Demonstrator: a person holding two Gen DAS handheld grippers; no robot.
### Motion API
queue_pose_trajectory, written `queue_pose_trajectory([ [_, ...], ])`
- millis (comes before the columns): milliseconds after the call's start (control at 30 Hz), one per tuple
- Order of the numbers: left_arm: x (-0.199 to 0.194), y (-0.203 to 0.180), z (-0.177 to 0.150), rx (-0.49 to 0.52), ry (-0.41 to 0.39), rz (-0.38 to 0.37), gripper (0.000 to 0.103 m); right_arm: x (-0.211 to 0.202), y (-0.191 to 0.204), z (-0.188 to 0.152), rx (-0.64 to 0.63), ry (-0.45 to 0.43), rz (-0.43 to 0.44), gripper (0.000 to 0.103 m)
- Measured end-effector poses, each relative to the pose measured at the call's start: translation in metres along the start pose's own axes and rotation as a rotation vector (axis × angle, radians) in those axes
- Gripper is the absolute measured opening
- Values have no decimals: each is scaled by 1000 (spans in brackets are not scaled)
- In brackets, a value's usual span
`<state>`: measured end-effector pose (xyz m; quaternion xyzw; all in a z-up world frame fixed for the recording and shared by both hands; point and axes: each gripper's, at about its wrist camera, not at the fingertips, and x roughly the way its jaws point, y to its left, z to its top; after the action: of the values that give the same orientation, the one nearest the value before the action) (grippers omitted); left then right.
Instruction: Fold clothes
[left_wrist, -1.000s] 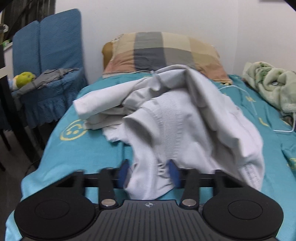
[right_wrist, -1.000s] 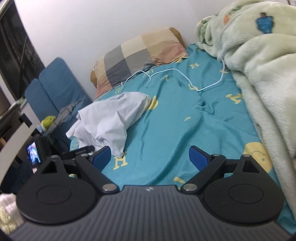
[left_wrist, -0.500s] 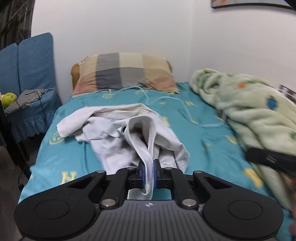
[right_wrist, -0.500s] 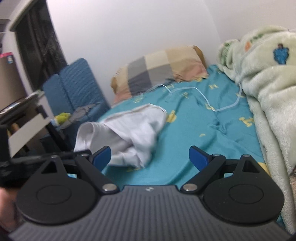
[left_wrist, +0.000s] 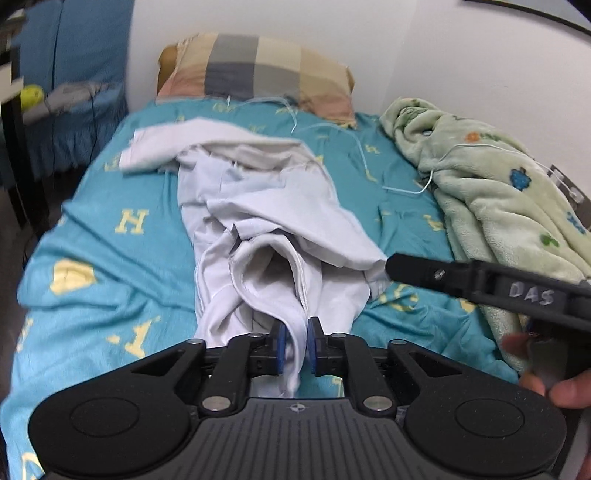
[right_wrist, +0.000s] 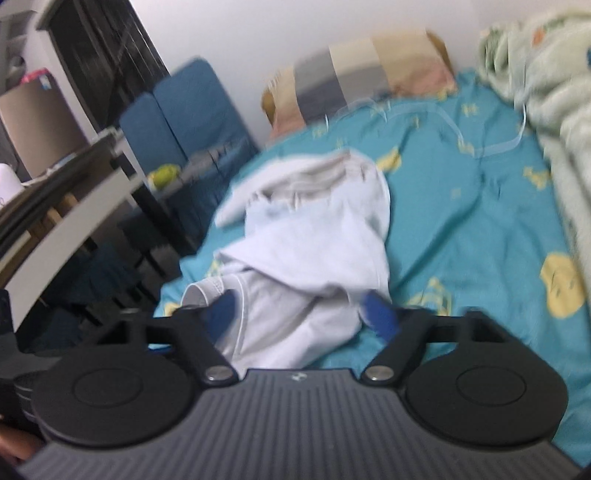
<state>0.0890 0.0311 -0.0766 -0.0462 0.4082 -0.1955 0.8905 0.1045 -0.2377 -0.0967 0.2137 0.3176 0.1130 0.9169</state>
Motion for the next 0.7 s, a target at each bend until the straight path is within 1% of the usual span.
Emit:
queue_pose_trajectory([
  [33, -2, 6, -2, -24, 8, -11, 26, 2, -1, -1, 14, 13, 2, 72],
  [67, -4, 10, -2, -38, 8, -15, 32, 4, -2, -3, 22, 21, 7, 68],
  [133, -8, 15, -2, -63, 5, -21, 38, 6, -1, -4, 25, 25, 14, 60],
  [167, -10, 18, 0, -72, -2, -17, 43, 8, 0, -4, 24, 28, 20, 53],
  [200, -10, 19, 2, -82, -10, -1, 46, 12, 2, -5, 17, 37, 31, 47],
  [233, -10, 21, 5, -92, -17, 17, 48, 17, 4, -6, 8, 49, 42, 44],
  [267, -10, 22, 8, -102, -25, 35, 48, 21, 6, -8, -1, 61, 54, 41],
  [333, -10, 27, 13, -123, -40, 72, 48, 32, 11, -10, -12, 92, 101, 39],
  [433, -7, 38, 20, -172, -59, 90, 48, 46, 20, -14, -35, 127, 144, 37],
  [467, -5, 43, 22, -191, -66, 92, 48, 49, 21, -14, -37, 134, 153, 33],
  [567, 3, 58, 27, -248, -64, 113, 47, 55, 22, -16, -37, 151, 179, 28],
  [633, 8, 65, 27, -279, -57, 110, 47, 59, 24, -18, -52, 173, 173, 25],
  [700, 11, 69, 27, -297, -53, 106, 47, 64, 26, -22, -72, 205, 156, 16],
])
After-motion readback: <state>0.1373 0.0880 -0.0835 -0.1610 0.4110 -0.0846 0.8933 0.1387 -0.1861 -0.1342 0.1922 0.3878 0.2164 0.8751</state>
